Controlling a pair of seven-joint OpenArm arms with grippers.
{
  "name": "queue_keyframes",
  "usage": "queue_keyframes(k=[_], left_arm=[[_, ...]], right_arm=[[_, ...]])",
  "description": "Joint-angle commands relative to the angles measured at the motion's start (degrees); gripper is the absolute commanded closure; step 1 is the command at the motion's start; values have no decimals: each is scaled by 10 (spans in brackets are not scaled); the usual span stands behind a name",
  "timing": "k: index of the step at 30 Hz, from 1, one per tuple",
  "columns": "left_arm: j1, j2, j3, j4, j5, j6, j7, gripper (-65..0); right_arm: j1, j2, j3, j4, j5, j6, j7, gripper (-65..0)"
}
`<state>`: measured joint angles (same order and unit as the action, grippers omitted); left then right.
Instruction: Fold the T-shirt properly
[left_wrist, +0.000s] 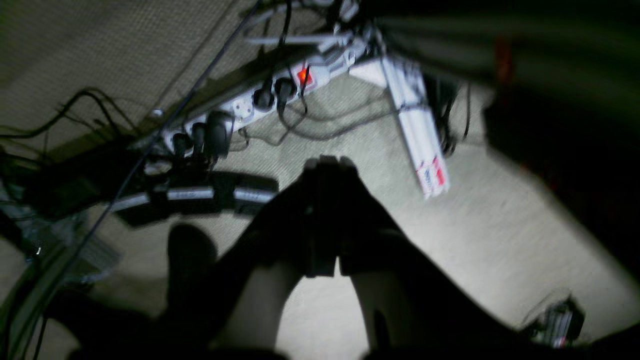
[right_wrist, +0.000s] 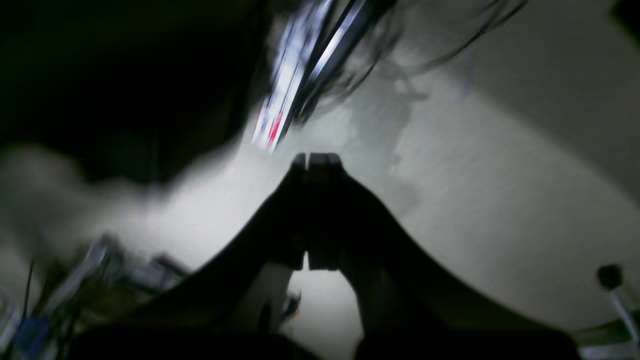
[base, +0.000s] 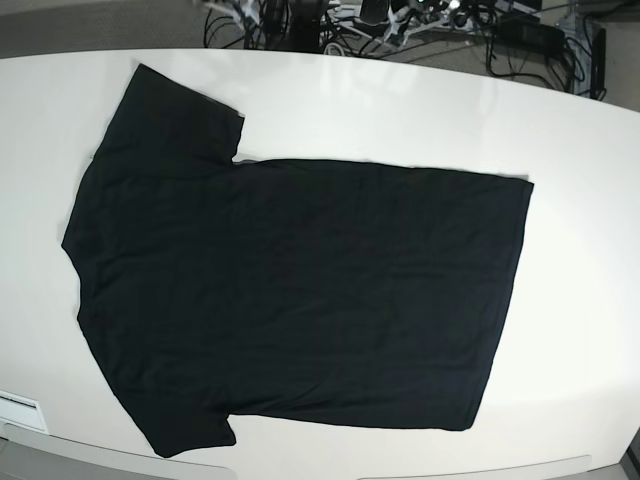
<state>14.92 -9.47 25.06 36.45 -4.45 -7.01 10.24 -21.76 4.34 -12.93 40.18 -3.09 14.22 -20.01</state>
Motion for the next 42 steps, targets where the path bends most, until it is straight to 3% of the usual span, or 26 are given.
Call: queue_keyframes(k=[1, 7, 12, 17, 22, 25, 34, 38, 42], left_arm=[[22, -12, 0, 26, -6, -3, 7, 0], [145, -106, 0, 222, -31, -2, 48, 0], [260, -199, 0, 426, -30, 33, 109, 0], [363, -303, -4, 619, 21, 64, 136, 0], [463, -374, -64, 780, 40, 70, 166, 0], [507, -393, -124, 857, 40, 70, 188, 0], [569, -394, -303, 986, 41, 44, 196, 0], [568, -394, -352, 986, 40, 44, 188, 0], [556, -394, -381, 986, 49, 35, 167, 0]], right_arm=[[-26, 12, 2, 30, 4, 7, -7, 0], [-187, 65, 2, 239, 33, 8, -58, 0], [-324, 109, 2, 426, 33, 5, -62, 0], [-448, 143, 2, 610, 28, -64, -69, 0], [-532, 158, 2, 756, -17, -97, -76, 0], [-532, 158, 2, 823, -49, -126, -81, 0], [-532, 159, 2, 948, -125, -212, -98, 0], [-532, 178, 2, 948, -143, -237, -94, 0], [-532, 184, 2, 948, -167, -239, -92, 0]])
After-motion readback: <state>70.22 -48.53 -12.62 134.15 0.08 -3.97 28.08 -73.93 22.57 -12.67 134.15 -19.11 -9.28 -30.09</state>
